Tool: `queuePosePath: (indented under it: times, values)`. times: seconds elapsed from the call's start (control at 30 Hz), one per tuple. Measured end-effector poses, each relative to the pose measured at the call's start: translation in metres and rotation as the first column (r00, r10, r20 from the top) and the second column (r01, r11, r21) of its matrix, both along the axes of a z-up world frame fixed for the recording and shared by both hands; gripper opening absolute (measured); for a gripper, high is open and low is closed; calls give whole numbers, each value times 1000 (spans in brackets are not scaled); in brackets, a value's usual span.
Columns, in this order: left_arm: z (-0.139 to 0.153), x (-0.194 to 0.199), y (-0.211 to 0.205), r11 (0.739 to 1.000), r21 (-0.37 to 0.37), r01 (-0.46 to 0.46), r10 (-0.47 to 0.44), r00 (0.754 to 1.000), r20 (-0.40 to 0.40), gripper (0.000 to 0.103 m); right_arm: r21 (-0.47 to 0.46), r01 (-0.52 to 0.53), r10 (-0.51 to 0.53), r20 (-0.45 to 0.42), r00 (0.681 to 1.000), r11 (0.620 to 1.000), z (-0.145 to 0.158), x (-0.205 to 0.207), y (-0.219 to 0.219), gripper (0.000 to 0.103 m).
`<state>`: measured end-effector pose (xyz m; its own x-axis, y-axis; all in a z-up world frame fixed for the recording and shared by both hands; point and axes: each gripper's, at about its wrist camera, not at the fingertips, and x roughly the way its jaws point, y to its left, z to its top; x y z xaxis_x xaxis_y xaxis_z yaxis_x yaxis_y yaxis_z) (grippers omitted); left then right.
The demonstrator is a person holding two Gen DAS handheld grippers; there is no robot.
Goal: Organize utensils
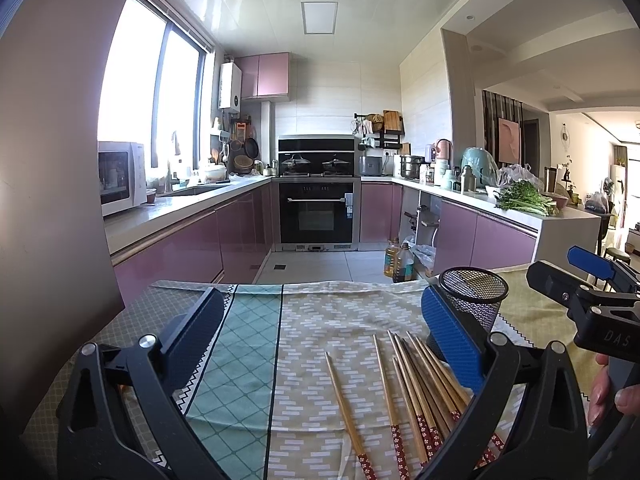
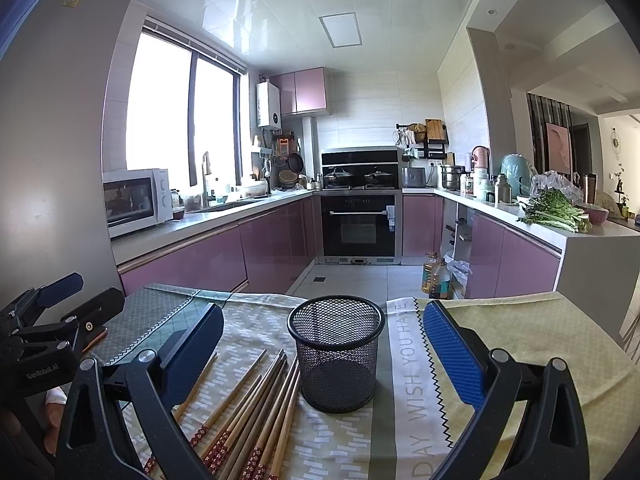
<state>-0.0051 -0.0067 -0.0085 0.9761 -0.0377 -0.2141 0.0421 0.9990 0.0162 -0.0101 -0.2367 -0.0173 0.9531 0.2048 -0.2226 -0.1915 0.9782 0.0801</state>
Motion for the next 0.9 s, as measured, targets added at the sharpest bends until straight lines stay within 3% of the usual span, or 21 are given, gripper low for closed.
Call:
queuePosePath:
  times: [0.13, 0.3, 0.4, 0.47, 0.63, 0.9]
  values:
    - [-1, 6, 1, 1000, 6, 12, -12, 999, -40, 97, 3, -33, 33, -56, 998, 999, -4, 7, 0, 97]
    - [-16, 24, 3, 997, 47, 53, -43, 983, -177, 97, -37, -90, 80, -220, 972, 995, -24, 25, 7, 96]
    - [-29, 35, 4, 994, 51, 101, -83, 958, -275, 97, -60, -125, 98, -339, 936, 990, -43, 37, 14, 83]
    - [-39, 43, 5, 991, 54, 125, -99, 936, -339, 96, -55, -143, 110, -400, 910, 988, -54, 45, 16, 67]
    - [-63, 65, 6, 983, 44, 177, -134, 864, -485, 77, -23, -176, 141, -499, 855, 984, -72, 58, 19, 51]
    - [-88, 83, -4, 968, 28, 248, -184, 787, -589, 46, -55, -223, 154, -566, 810, 973, -82, 66, 34, 32]
